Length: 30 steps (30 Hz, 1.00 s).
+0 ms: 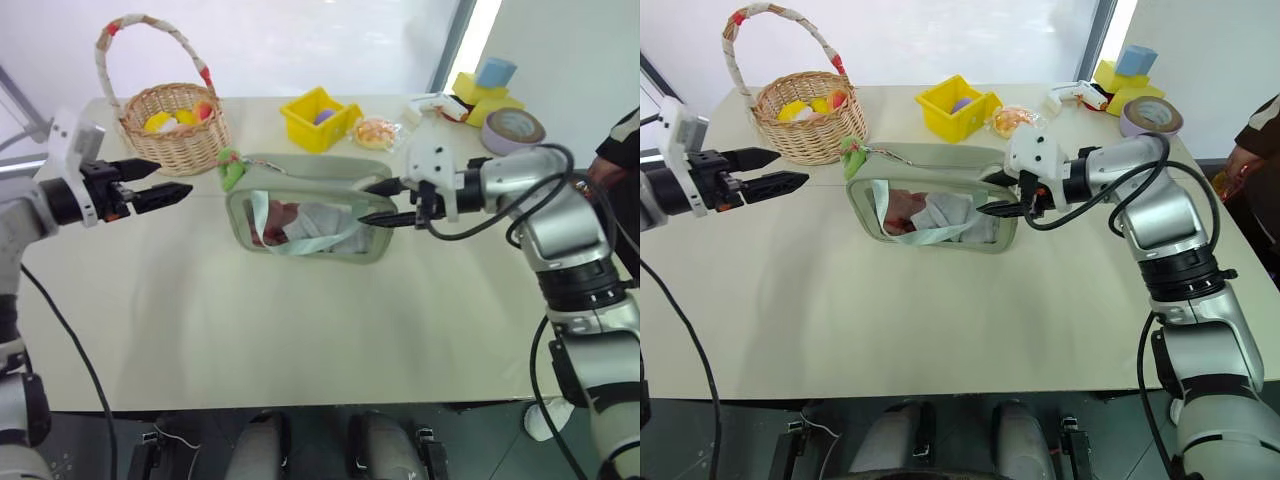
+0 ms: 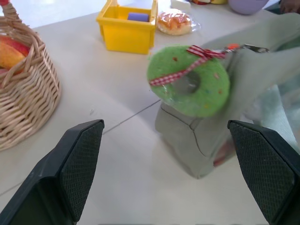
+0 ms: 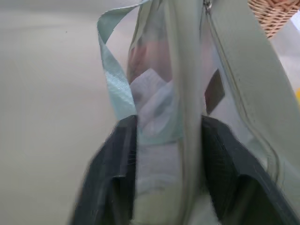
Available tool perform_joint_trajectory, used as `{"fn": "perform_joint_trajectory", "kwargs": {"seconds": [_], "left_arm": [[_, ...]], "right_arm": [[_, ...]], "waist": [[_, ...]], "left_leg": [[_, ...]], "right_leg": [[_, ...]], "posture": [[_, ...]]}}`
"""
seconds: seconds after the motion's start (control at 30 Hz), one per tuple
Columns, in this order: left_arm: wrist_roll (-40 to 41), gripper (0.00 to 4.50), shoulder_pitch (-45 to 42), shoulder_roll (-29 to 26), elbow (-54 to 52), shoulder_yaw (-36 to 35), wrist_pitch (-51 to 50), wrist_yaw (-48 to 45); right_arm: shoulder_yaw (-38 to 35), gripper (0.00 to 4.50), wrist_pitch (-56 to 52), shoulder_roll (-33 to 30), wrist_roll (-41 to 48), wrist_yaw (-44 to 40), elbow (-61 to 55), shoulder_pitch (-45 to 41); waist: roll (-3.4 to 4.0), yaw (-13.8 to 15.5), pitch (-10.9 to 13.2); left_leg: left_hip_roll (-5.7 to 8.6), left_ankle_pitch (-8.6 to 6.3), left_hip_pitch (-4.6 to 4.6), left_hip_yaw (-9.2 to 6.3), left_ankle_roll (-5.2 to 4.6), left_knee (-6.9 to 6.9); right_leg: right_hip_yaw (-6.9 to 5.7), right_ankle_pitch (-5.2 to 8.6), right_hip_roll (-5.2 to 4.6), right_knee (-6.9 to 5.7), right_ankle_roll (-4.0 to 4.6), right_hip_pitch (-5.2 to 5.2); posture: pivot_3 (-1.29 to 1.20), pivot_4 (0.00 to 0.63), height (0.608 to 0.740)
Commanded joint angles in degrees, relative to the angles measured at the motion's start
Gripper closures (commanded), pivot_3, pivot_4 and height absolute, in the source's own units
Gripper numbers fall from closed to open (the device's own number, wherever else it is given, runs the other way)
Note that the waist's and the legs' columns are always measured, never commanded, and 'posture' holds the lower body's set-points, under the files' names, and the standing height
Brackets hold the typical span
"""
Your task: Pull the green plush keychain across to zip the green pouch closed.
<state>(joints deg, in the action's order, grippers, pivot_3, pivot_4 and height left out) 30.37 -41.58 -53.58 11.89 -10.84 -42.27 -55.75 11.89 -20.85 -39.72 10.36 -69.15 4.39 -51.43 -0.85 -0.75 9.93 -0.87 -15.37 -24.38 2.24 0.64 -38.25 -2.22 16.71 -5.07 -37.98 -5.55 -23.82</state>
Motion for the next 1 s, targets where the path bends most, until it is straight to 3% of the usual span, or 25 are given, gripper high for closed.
{"fn": "perform_joint_trajectory", "kwargs": {"seconds": [0.03, 0.47, 0.53, 0.77, 0.8, 1.0], "left_arm": [[-2.11, 0.0, -3.92, 1.34, 3.63, 1.46, 3.61, -1.01], [-8.94, 0.0, -11.38, 13.98, 20.0, 4.8, 15.34, 0.03], [-8.04, 0.75, -11.84, 14.19, 19.18, 4.18, 14.51, -0.81], [-6.15, 4.22, -12.97, 11.73, 16.31, 1.51, 11.93, -2.54], [-5.25, 4.42, -13.46, 11.14, 15.88, 0.63, 10.84, -2.57], [-0.87, 4.42, -16.86, 10.03, 10.12, -0.04, 4.32, -5.25]], "right_arm": [[-0.78, 4.43, 3.03, 0.17, -0.72, 0.37, 0.03, -0.47], [-1.18, 4.43, 0.78, -0.45, 1.15, -1.23, -6.85, 3.49], [-1.26, 4.5, 0.47, -0.26, 1.13, -0.97, -7.15, 3.65], [-1.09, 4.5, 1.95, 0.53, -0.09, 0.29, -5.2, 3.07], [-1.15, 4.5, 2.33, 0.67, -0.27, 0.58, -4.75, 2.91], [-1.12, 4.5, 3.93, 1.22, -0.92, 1.58, -2.06, 1.6]], "waist": [[0.0, 0.01, 0.0], [-0.01, -0.13, -0.01], [-0.01, -0.08, -0.01], [-0.02, -0.16, -0.01], [-0.02, -0.18, -0.01], [-0.02, -0.1, -0.01]], "left_leg": [[0.01, 0.0, 0.0, 0.01, 0.0, -0.01], [0.03, 0.08, 0.02, 0.03, 0.13, -0.06], [0.02, 0.12, 0.02, 0.03, 0.21, -0.07], [0.02, 0.13, 0.02, 0.03, 0.23, -0.07], [0.01, 0.13, 0.02, 0.02, 0.23, -0.07], [-0.01, 0.14, 0.02, 0.01, 0.23, -0.07]], "right_leg": [[0.0, 0.0, 0.0, 0.0, 0.0, 0.01], [-0.01, -0.01, 0.04, -0.03, -0.01, 0.02], [-0.01, -0.01, 0.04, -0.03, -0.01, 0.02], [0.0, -0.01, 0.04, -0.03, -0.01, 0.03], [-0.01, -0.01, 0.04, -0.03, -0.01, 0.02], [0.0, -0.01, 0.03, -0.03, -0.01, 0.04]], "posture": [[0.0, 0.15, 0.739], [0.0, 0.15, 0.739], [0.0, 0.15, 0.739], [0.0, 0.15, 0.739], [0.0, 0.15, 0.739], [0.0, 0.15, 0.739]]}}
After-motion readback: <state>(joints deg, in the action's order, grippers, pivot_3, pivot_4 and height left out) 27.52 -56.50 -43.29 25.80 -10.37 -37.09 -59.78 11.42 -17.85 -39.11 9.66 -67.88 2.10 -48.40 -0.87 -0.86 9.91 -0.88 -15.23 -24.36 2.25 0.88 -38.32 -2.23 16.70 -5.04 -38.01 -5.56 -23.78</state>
